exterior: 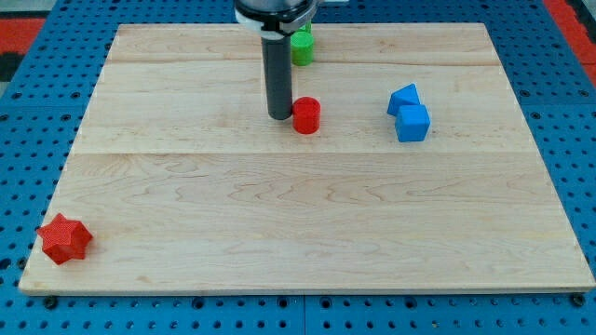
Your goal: Move the red circle left to the blue cube
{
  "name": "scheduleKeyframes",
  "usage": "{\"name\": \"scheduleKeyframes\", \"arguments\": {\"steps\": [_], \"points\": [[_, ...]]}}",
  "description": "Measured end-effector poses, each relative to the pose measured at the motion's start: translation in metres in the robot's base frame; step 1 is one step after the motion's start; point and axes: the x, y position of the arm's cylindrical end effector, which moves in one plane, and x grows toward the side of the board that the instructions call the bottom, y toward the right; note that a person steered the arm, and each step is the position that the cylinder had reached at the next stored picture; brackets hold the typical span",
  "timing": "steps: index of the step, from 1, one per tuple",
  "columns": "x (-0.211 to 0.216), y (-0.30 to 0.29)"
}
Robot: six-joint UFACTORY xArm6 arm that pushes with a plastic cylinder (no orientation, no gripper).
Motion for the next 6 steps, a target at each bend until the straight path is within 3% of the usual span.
{"name": "scheduleKeyframes", "arguments": {"steps": [2, 5, 6], "points": [[-0.026, 0.005], [-0.010, -0.024], [-0.006, 0.022]]}}
